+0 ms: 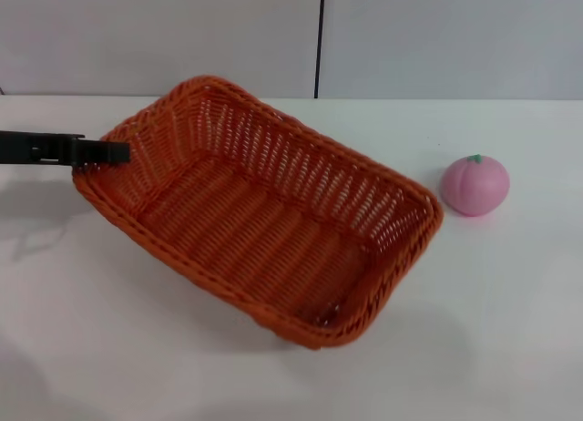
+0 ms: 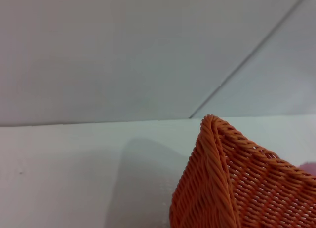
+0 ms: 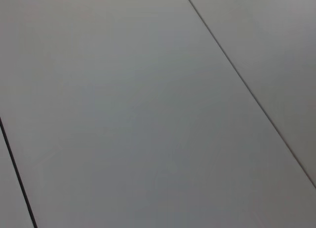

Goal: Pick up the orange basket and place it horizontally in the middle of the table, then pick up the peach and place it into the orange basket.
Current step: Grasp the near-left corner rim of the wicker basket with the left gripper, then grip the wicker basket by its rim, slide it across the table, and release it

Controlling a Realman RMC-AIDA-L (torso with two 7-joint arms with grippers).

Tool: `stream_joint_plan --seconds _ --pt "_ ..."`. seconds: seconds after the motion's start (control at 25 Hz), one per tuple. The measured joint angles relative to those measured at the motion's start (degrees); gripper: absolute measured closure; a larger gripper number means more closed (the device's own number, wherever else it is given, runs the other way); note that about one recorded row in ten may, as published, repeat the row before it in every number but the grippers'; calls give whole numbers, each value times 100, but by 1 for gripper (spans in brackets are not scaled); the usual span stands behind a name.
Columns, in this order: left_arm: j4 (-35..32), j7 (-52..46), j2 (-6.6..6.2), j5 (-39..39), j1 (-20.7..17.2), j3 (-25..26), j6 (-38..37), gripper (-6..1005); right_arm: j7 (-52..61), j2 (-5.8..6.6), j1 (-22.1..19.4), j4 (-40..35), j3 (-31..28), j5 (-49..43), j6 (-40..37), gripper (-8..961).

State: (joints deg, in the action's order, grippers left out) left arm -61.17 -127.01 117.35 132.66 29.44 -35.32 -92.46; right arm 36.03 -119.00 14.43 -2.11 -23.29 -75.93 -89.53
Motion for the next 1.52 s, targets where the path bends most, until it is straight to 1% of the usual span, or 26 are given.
stream_joint_plan --seconds 0.08,0.24,0.36,0.48,0.52,0.56,0.6,0.72,0.76,0.8,0.84,0.88,0.92,0.96,1.0,1.08,1.16,1.28,1.4,1.48,1.52 --pt "51 -192 -26 -5 -22 184 -8 805 0 2 14 0 0 1 43 415" --pt "65 -334 -36 -29 -47 261 -26 804 0 5 40 0 0 4 97 415" --pt "70 -540 -40 -165 -117 508 -154 803 0 13 61 0 0 11 103 415" --pt "70 -540 -40 -165 -117 508 -154 802 0 15 90 -3 1 13 104 416" --pt "71 -579 34 -305 -305 683 -256 802 0 15 90 -3 1 13 104 416" --pt "71 -579 34 -305 -305 683 -256 802 0 16 95 -4 3 14 108 416" --pt "155 -566 73 -592 -573 695 -245 802 0 17 114 -7 7 15 157 416" --pt "155 -566 73 -592 -573 695 -245 801 0 22 170 -22 6 17 275 416" --pt "281 -527 83 -819 -732 692 -185 801 0 22 170 -22 6 17 275 416" --pt "281 -527 83 -819 -732 692 -185 800 0 24 189 -27 6 18 300 416" --pt "626 -336 86 -1285 -1122 681 29 800 0 27 213 -32 10 18 313 416" --pt "626 -336 86 -1285 -1122 681 29 800 0 33 268 -49 29 18 324 416" --pt "751 -244 88 -1390 -1248 699 99 800 0 33 268 -49 29 18 324 416" --pt "751 -244 88 -1390 -1248 699 99 799 0 35 295 -56 33 18 325 416" --pt "892 -113 89 -1541 -1343 703 148 799 0 37 324 -65 36 18 329 416" --pt "1056 16 83 -1658 -1404 711 191 798 0 41 404 -106 41 18 367 416" --pt "1075 33 83 -1669 -1416 713 196 798 0 42 424 -119 41 16 375 416" --pt "1111 109 99 -1777 -1571 745 216 797 0 43 477 -133 43 2 382 416" --pt "1111 109 99 -1777 -1571 745 216 796 0 44 506 -130 46 -5 384 416" --pt "1151 156 99 -1854 -1643 748 234 796 0 39 522 -114 52 -10 385 416" --pt "1441 345 82 -1968 -1714 749 301 796 0 39 522 -114 52 -10 385 415"
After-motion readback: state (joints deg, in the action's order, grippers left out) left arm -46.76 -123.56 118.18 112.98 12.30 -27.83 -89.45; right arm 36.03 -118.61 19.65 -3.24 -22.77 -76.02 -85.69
